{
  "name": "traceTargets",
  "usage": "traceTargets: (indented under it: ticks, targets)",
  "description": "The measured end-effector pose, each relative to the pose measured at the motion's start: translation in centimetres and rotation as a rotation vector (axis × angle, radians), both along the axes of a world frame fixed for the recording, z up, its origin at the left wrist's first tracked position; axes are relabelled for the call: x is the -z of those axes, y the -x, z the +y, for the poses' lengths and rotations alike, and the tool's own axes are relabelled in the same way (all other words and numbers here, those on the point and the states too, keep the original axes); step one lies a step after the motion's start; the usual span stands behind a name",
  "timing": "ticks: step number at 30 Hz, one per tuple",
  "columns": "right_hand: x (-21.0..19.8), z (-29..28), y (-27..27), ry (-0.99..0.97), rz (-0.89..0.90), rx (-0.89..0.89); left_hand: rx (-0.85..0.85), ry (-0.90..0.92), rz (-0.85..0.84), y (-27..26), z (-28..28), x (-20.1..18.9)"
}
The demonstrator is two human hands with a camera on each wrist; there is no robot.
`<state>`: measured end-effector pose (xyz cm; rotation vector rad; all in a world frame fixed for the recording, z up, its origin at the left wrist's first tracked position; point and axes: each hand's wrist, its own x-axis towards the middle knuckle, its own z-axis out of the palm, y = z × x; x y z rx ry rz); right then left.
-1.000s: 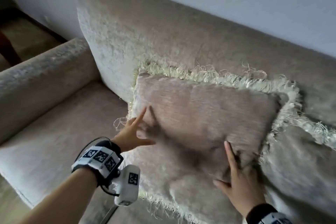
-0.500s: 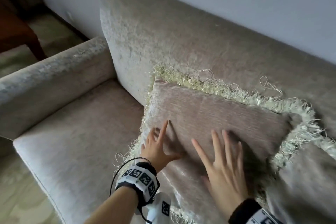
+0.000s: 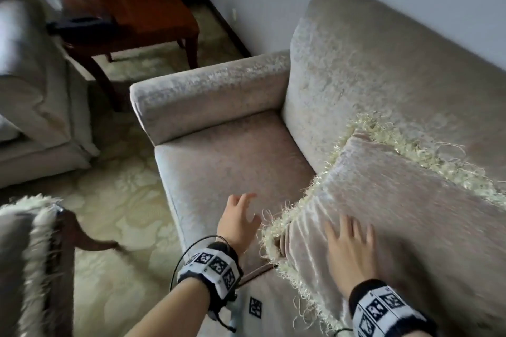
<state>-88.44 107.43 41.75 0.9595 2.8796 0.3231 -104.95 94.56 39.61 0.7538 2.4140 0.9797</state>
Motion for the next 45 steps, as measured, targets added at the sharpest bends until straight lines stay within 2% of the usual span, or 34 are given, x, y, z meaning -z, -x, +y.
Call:
traceTargets:
  ticks: [6, 11, 16, 18, 22, 24, 28, 32, 36, 39, 42, 45]
  targets:
    - [-2.8, -11.2, 13.6, 0.07, 0.054, -0.345, -0.309, -0.094, 0.03, 6.8, -13.3, -1.7]
    - [-3.1, -23.1, 22.2, 0.16, -0.002, -0.613, -0.58, -0.082, 0.061, 10.6, -27.2, -1.5]
    - [-1.5, -35.8, 27.7, 0.288, -0.086, -0.79, -0.829, 0.001, 0.054, 12.8, -40.8, -0.1]
    - [-0.9, -40.7, 29.2, 0.266, -0.115, -0.852, -0.896, 0.015, 0.032, 13.3, -45.9, 0.8]
    - [1.4, -48.8, 31.8, 0.352, -0.287, -0.891, -0.982, 0.026, -0.021, 14.3, -54.5, 2.6]
    - [2.4, -52.3, 32.8, 0.384, -0.313, -0.9, -0.984, 0.059, -0.041, 14.9, -57.9, 3.5]
    - [5.6, -58.0, 34.8, 0.413, -0.409, -0.818, -0.902, 0.136, -0.072, 16.8, -63.6, 5.1]
    - [8.8, -60.0, 35.9, 0.538, -0.478, -0.585, -0.782, 0.347, 0.013, 19.1, -68.1, 6.7]
    - [10.8, -59.1, 35.4, 0.616, -0.34, -0.476, -0.778, 0.412, -0.057, 20.0, -72.1, 8.0]
    - [11.5, -57.3, 34.8, 0.715, -0.218, -0.3, -0.786, 0.464, -0.081, 19.9, -74.7, 8.5]
    - [12.4, -56.1, 34.7, 0.868, -0.249, -0.164, -0.694, 0.557, -0.161, 20.5, -77.1, 9.8]
    - [12.8, -55.9, 35.1, 1.042, -0.292, -0.118, -0.613, 0.469, -0.27, 21.6, -78.3, 11.4]
